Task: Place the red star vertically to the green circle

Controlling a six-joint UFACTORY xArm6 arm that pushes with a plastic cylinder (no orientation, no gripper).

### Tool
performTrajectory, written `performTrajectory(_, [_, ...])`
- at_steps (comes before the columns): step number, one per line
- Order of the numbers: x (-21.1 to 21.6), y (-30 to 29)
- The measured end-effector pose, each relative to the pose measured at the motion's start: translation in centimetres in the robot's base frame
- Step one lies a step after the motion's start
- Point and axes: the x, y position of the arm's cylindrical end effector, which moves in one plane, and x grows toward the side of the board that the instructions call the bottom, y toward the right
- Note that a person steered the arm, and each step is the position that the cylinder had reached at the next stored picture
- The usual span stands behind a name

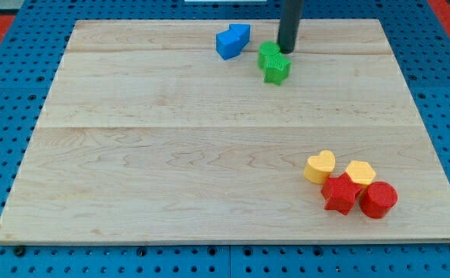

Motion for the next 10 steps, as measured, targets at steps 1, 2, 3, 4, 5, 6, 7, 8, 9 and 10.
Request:
performTrajectory(1, [0.3, 4.3])
performTrajectory(2, [8.6, 10.7])
performTrajectory(3, [19.5, 15.6])
performTrajectory(4, [25.3, 20.4])
performTrajectory(5, [29.3, 18.5])
performTrajectory(6, [29.8, 13.4])
performTrajectory(7, [28.9, 5.3])
performTrajectory(8, [28.0, -2.5])
performTrajectory(9, [27.7, -5.2])
performTrajectory(10, [28.8, -7.5])
